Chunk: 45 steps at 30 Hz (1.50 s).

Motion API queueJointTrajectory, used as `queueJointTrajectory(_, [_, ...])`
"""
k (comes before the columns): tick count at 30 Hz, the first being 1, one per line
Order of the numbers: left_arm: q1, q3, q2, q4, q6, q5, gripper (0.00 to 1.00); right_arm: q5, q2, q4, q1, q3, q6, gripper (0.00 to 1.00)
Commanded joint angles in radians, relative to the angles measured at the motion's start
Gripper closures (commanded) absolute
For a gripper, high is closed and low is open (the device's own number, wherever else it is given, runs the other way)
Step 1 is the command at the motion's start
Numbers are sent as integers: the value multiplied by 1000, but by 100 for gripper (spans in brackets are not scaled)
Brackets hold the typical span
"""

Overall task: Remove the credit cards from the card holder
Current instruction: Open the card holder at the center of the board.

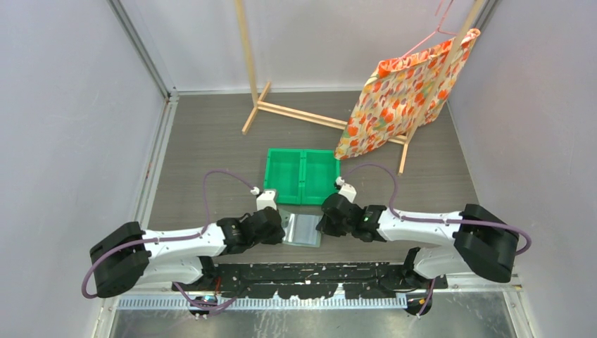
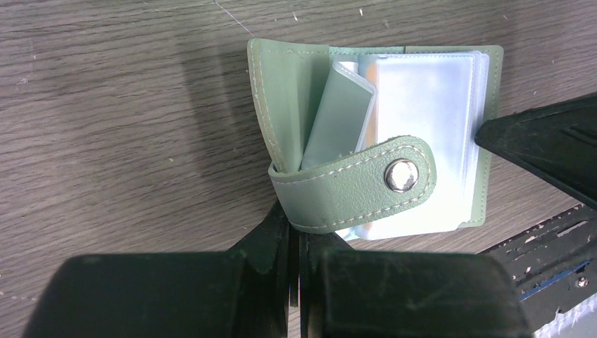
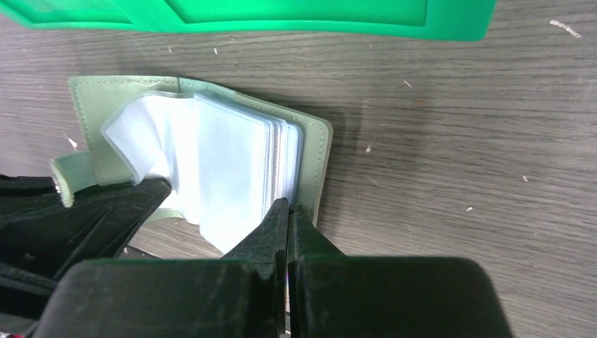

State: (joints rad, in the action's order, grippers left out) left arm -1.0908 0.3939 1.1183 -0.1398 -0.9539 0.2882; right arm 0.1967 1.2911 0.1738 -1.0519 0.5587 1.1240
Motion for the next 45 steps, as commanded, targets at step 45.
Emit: queueJointTrajectory(45, [-3, -60, -163, -10, 9, 1, 99, 31, 5, 32, -49, 208, -175, 62])
